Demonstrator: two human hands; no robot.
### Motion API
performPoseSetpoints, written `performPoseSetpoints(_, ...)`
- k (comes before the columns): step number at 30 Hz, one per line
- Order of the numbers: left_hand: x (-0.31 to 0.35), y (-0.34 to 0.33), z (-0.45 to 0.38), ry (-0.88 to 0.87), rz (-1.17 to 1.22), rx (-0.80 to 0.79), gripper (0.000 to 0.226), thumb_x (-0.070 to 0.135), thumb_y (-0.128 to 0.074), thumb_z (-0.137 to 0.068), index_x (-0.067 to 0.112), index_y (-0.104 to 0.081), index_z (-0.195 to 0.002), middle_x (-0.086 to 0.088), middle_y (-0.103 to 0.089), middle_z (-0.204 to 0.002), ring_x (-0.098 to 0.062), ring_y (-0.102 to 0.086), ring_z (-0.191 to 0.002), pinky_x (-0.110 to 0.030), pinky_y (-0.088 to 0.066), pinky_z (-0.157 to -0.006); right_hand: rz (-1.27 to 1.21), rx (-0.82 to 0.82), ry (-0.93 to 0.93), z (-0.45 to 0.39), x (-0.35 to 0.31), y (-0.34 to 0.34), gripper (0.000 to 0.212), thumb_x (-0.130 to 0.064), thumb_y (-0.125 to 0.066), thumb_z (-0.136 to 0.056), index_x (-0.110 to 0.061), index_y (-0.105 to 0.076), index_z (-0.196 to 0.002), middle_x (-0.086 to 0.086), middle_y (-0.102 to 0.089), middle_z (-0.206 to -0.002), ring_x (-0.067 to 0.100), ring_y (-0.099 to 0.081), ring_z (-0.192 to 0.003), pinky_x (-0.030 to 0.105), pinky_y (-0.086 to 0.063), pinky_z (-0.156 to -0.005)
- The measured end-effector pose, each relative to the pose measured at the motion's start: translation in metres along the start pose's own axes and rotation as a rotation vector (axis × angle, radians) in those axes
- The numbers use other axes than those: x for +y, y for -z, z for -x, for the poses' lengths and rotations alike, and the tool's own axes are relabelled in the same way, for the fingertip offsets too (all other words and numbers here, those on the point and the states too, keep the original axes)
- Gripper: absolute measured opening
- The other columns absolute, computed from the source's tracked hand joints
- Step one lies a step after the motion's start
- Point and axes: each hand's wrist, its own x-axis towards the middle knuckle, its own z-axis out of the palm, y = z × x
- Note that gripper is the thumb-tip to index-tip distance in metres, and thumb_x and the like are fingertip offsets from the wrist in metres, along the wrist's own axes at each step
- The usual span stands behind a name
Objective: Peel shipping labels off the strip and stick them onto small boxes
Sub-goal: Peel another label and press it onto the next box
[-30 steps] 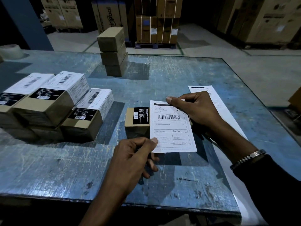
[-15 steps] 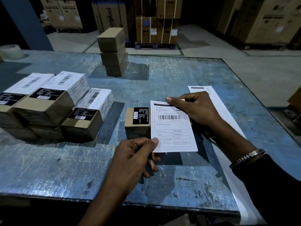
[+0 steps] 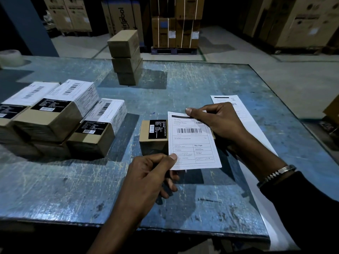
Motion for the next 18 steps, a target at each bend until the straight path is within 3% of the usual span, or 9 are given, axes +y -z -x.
performPoseSetpoints(11,-0.0001,-0.0021,-0.0019,0.005,0.025,-0.006,0.039,0.047,-0.064,-0.087,0.014,-0.079,-0.074,-0.022,-0.071,-0.070,-0.021,-0.061,-0.049,-0.029,-0.046,-0.046,-0.002,0.014,0.001,-0.0026,0.0027,0.0003,0.023,-0.027,-0.087,-0.091,-0.004,-0.085,-0.091,0.013,-0.082,-0.081,0.018,-0.076,-0.062,0.021,-0.051,-0.053)
performPoseSetpoints(18,0.0001,-0.0019,-0.0012,-0.005,0.027,0.011,0.040,0.047,-0.064,-0.087,0.012,-0.081,-0.080,-0.023,-0.072,-0.073,-0.027,-0.061,-0.051,-0.028,-0.046,-0.044,-0.009,0.005,0.015,-0.0040,0.0038,-0.0011,0.024,-0.025,-0.086,-0.091,-0.001,-0.084,-0.091,0.014,-0.082,-0.081,0.019,-0.076,-0.064,0.022,-0.053,-0.055)
